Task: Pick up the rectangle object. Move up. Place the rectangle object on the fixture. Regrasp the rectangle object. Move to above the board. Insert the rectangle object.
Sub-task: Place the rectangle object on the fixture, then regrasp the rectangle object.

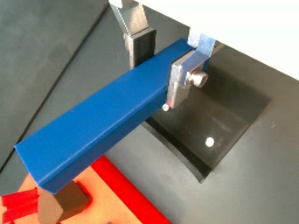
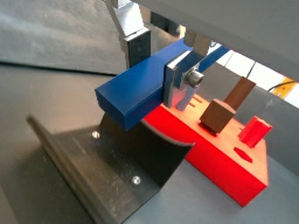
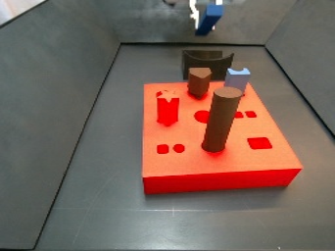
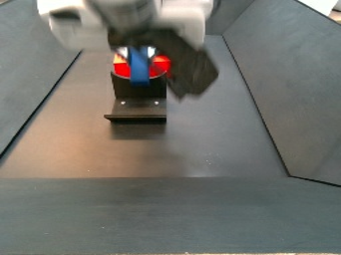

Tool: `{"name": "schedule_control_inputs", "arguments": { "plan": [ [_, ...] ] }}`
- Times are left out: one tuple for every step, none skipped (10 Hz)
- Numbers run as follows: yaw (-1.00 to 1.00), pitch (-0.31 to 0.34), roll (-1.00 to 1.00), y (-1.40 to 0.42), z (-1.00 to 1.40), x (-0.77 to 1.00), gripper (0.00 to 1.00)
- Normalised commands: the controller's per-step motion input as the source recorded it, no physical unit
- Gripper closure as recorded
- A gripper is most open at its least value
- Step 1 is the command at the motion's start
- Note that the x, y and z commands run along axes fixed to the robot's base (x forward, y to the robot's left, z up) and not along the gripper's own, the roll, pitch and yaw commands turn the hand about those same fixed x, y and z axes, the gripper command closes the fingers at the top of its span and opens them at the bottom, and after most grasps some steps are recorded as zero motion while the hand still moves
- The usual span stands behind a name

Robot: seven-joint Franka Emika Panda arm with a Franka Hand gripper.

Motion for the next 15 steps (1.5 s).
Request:
{"name": "schedule_control_inputs", "arguments": {
  "plan": [
    [-0.14, 0.029, -0.92, 0.09, -1.0, 0.16, 1.0],
    [-0.11, 0.029, -0.64, 0.1, -1.0, 0.17, 1.0],
    [-0.11, 0.03, -0.53, 0.11, -1.0, 0.18, 1.0],
    [-0.1, 0.039, -0.27, 0.11, -1.0, 0.19, 1.0],
    [-0.09, 0.038, -0.21, 0.11, -1.0, 0.2, 1.0],
    [-0.09, 0.03, -0.16, 0.1, -0.89, 0.17, 1.0],
    [-0.09, 0.025, -0.13, 0.12, -0.74, 0.14, 1.0],
    [-0.08, 0.008, -0.11, 0.15, -0.7, 0.1, 1.0],
    [-0.07, 0.002, -0.1, 0.15, -0.7, 0.09, 1.0],
    [0.0, 0.0, 0.0, 0.0, 0.0, 0.0, 0.0],
    [-0.01, 0.004, -0.04, 0.0, 1.0, 0.0, 0.0],
    [0.0, 0.005, -0.02, 0.01, 1.0, -0.01, 0.0],
    [0.0, 0.011, 0.0, 0.01, 1.0, -0.02, 0.0],
    [0.01, 0.022, 0.03, 0.0, 1.0, -0.02, 0.0],
    [0.01, 0.033, 0.05, 0.0, 1.0, -0.03, 0.0]
  ]
}}
